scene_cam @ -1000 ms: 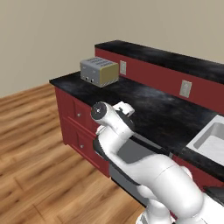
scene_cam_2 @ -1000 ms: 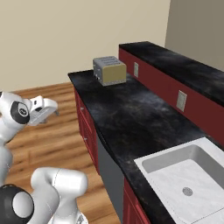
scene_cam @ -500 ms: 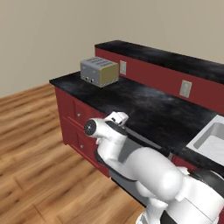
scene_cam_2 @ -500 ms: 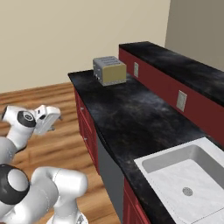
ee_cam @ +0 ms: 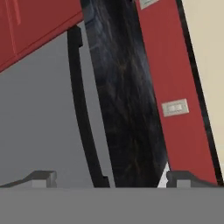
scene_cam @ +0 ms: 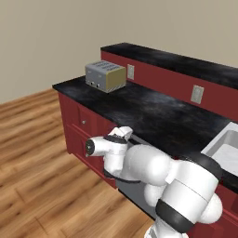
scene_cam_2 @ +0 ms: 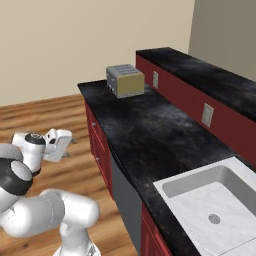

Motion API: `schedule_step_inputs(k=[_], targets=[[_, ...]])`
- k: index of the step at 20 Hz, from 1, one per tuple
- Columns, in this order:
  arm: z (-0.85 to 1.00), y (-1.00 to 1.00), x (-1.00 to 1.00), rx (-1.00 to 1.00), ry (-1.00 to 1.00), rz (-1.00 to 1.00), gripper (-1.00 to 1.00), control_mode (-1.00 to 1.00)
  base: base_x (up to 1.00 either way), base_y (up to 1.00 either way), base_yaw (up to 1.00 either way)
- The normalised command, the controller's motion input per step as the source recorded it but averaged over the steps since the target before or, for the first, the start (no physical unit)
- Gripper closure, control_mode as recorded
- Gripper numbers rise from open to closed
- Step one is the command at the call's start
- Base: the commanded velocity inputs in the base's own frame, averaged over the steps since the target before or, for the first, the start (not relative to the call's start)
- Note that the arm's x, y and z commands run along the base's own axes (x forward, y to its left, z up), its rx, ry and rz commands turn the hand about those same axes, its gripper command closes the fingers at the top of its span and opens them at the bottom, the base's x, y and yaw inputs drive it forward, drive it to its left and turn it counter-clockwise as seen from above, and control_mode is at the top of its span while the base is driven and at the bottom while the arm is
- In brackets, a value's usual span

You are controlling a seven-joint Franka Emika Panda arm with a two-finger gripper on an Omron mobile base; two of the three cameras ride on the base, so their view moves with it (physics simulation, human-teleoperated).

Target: Open the dishwasher door and pull out the top rack.

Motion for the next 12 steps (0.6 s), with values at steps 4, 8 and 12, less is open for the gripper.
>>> schedule_step_inputs(k=[4, 8, 12], targets=[[-0.28, 0.0, 0.2, -0.15, 0.01, -0.09, -1.0, -1.0, 0.0, 0.0, 0.0], [-0.31, 0.0, 0.19, -0.14, 0.0, -0.1, -1.0, -1.0, 0.0, 0.0, 0.0], [-0.3, -0.07, 0.18, -0.12, 0.0, -0.11, -1.0, -1.0, 0.0, 0.0, 0.0]])
